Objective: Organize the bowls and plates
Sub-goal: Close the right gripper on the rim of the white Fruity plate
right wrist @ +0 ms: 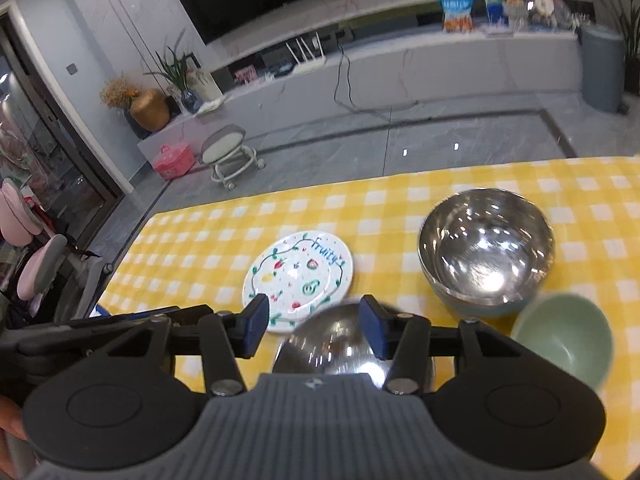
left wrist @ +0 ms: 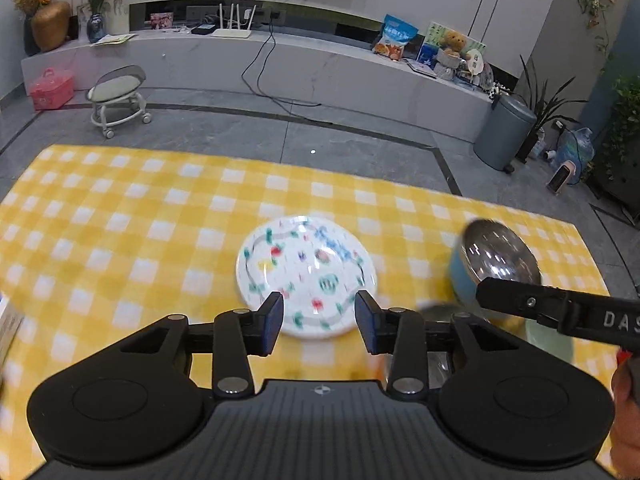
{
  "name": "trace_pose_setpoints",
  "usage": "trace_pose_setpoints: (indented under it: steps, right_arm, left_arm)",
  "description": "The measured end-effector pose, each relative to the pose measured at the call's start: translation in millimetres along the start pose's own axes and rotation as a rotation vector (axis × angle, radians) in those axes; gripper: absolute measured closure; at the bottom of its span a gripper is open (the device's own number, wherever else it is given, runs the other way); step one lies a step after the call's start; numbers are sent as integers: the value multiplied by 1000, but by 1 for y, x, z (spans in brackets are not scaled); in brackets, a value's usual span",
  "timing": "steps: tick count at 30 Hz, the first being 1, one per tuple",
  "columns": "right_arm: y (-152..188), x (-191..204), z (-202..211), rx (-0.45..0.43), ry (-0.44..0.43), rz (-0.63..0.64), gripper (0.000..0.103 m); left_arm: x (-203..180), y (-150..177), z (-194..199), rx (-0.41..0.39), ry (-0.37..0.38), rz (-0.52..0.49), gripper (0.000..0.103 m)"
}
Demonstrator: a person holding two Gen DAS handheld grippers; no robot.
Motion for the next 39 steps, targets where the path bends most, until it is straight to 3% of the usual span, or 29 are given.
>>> trace_pose_setpoints:
  steps: [5,8,10,15,17,19,33,39]
  right_arm:
    - [-21,-6,-59,120,1,-34,62]
    - [-23,-9,-93,200,6,-35,72]
    - [-23,-13,-113,237,21,-35,79]
    - [-25,-29,-145,342,17,-90,79]
    - [-27,-33,-150,352,12,-100,85]
    - [-28,-33,-152,360,6,-101,84]
    - [-28,-26,-174,392,56,-52,83]
    - [-27,-29,-171,366,77,-107,92]
  left_arm:
    - [30,-10,-42,29,26,77,58]
    - [53,-8,-69,72,62,125,58]
    - [69,-2,-83,90,75,176,64]
    - [94,6,-100,104,139,263,70]
    - [98,8,-103,107,151,261,71]
    - [100,9,-106,108,157,258,77]
    - [101,9,-111,92,195,248,88]
    - [107,14,-107,92,197,299,93]
Point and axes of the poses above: each gripper's, at about its wrist camera, not at the fingertips, and z roughly against the way its jaws point, x to its left, y to its underside, the point moved 5 cm from there along -z, roughly the way its jaws point, and after that the axes turned 6 degrees about -z, right-handed, at the moved point
